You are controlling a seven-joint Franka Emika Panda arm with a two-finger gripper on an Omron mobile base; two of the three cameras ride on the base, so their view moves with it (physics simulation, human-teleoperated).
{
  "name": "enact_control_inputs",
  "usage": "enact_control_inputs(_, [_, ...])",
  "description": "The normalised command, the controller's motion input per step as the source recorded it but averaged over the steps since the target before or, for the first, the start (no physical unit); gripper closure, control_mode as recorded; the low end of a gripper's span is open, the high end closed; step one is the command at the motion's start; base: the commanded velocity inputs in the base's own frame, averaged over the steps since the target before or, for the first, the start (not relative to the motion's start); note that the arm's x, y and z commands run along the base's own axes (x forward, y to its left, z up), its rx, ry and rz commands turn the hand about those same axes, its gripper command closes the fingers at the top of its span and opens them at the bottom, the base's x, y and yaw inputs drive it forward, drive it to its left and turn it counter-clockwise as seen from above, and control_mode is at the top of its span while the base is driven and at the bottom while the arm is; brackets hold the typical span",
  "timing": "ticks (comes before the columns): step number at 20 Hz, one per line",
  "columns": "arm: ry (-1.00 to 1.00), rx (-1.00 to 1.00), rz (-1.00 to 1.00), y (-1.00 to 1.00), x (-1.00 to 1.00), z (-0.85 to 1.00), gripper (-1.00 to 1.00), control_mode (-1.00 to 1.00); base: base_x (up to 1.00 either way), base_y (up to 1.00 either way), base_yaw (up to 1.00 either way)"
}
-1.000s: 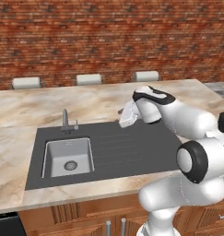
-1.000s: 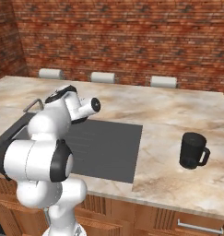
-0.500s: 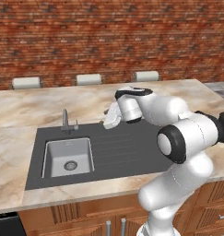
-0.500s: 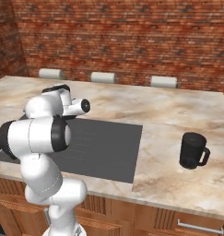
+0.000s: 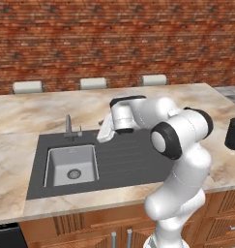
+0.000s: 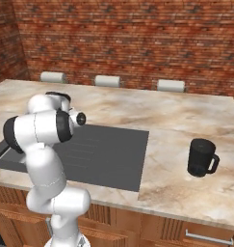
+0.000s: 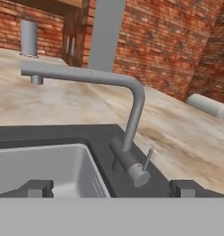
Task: Turn on the sink faucet and place the jug under the water for a few seconds to fill it up.
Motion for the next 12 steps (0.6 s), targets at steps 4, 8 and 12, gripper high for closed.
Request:
enact_control_inputs(4, [0.00, 0.00, 0.00, 0.41, 0.36, -0.20, -1.00, -1.00, 0.00, 0.00, 0.00])
enact_control_inputs(8, [0.00, 0.01, 0.00, 0.38, 0.47, -0.18, -1.00, -1.00, 0.00, 0.00, 0.00])
enact_control_inputs(12, [-0.02, 0.00, 0.00, 0.24, 0.57, -0.16, -1.00, -1.00, 0.00, 0.00, 0.00])
